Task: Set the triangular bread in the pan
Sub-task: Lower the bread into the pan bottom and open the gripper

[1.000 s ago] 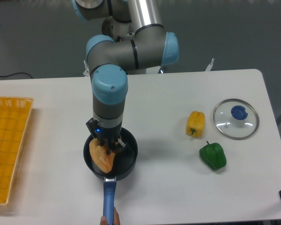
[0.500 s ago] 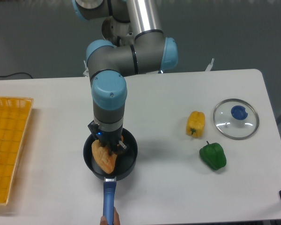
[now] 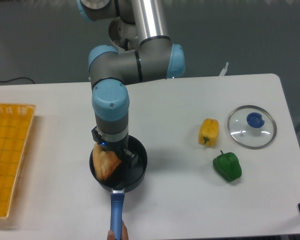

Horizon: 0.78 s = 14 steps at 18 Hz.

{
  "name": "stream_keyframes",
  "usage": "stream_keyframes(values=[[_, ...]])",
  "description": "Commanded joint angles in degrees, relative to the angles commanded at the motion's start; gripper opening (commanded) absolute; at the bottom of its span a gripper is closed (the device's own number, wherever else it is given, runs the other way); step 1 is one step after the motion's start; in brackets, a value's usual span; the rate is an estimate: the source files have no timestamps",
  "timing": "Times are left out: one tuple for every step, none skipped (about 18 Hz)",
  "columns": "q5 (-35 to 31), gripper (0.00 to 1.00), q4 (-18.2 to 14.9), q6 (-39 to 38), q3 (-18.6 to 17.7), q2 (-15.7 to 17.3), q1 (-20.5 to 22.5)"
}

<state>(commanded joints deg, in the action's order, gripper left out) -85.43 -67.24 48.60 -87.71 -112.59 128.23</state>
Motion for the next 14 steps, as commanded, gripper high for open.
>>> stream_keyframes(values=[[0.0, 1.0, -0.1, -0.1, 0.0, 0.1, 0.0], [0.0, 1.0, -0.1, -0.1, 0.1, 0.2, 0.0], [0.0, 1.0, -0.1, -0.1, 0.1, 0.3, 0.0], [0.0, 1.0, -0.1, 0.0, 0.2, 0.2, 0.0], [0.0, 1.0, -0.2, 0.1, 0.4, 0.2, 0.0], [0.1, 1.0, -0.2, 0.1, 0.6, 0.2, 0.1], [0.1, 1.0, -0.2, 0.1, 0.8, 0.1, 0.3], [0.1, 1.0, -0.2, 0.2, 0.9, 0.0, 0.4], [0.1, 1.0, 0.0, 0.1, 1.0, 0.2, 0.7], [0.1, 1.0, 0.0, 0.2, 1.0, 0.4, 0.7], [0.1, 1.0, 0.0, 0.2, 1.1, 0.3, 0.7], [-0.1, 1.0, 0.0, 0.1, 1.1, 0.3, 0.7], [-0.2, 1.0, -0.1, 0.1, 1.1, 0.3, 0.7], [-0.6, 1.0, -0.3, 0.1, 1.1, 0.4, 0.7]])
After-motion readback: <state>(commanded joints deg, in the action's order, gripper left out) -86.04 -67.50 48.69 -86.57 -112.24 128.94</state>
